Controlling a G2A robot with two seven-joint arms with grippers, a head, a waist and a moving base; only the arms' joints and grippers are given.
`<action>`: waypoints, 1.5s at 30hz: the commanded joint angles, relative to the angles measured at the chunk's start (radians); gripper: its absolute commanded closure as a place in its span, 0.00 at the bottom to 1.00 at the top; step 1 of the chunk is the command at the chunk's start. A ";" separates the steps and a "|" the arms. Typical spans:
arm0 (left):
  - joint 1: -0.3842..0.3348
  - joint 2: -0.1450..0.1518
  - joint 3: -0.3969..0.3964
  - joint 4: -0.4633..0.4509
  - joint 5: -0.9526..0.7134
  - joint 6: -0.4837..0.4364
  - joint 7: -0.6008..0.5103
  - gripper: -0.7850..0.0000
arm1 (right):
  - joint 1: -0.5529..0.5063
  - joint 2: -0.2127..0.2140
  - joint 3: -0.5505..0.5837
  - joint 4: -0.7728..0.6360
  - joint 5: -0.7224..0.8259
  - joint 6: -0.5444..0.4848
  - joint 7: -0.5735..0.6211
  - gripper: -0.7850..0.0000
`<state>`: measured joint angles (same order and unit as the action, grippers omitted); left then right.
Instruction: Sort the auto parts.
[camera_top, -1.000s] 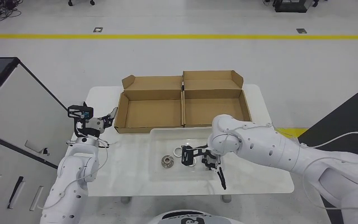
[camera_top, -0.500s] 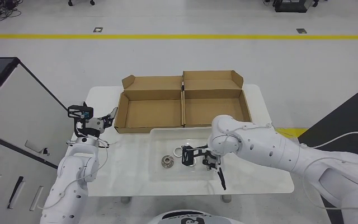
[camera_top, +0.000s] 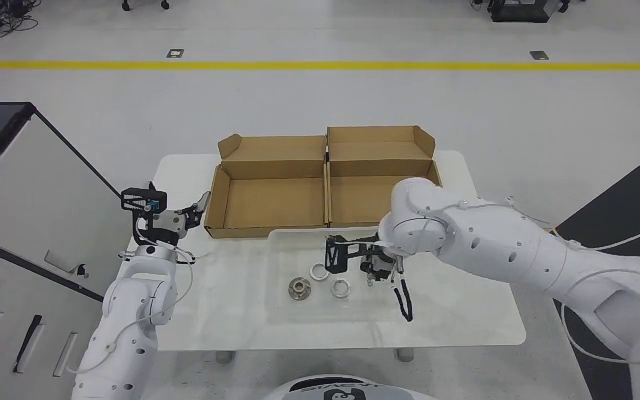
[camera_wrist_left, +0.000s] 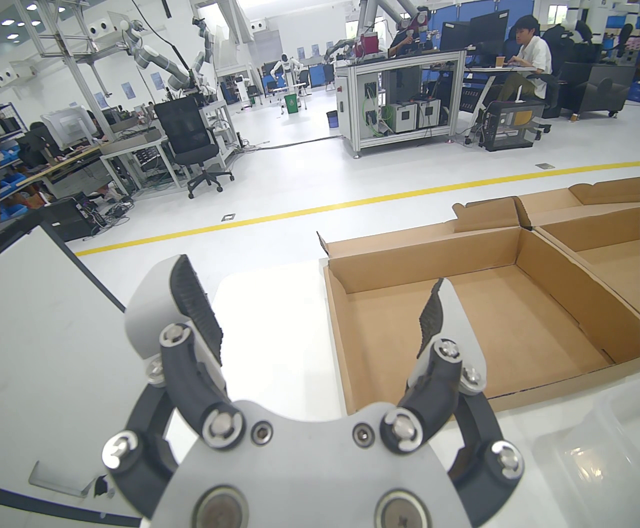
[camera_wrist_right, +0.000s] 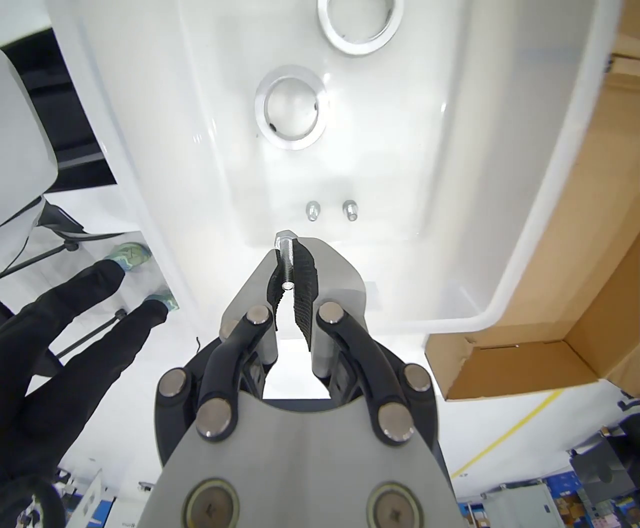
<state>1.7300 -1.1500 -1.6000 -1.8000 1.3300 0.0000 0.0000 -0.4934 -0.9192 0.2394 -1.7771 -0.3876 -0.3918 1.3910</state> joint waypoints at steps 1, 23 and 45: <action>0.000 0.000 0.000 0.000 0.000 0.000 0.000 0.00 | -0.013 0.013 0.028 -0.007 0.007 -0.005 -0.047 1.00; 0.000 0.000 0.000 0.000 0.000 0.000 0.000 0.00 | -0.257 0.105 0.307 0.067 -0.032 -0.385 -0.795 1.00; 0.000 0.000 0.000 0.000 0.000 0.000 0.000 0.00 | -0.251 0.097 0.309 0.160 -0.328 -0.621 -1.480 1.00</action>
<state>1.7300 -1.1500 -1.6000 -1.8000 1.3300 0.0000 0.0000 -0.7509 -0.8249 0.5623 -1.6195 -0.6833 -1.0122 -0.0165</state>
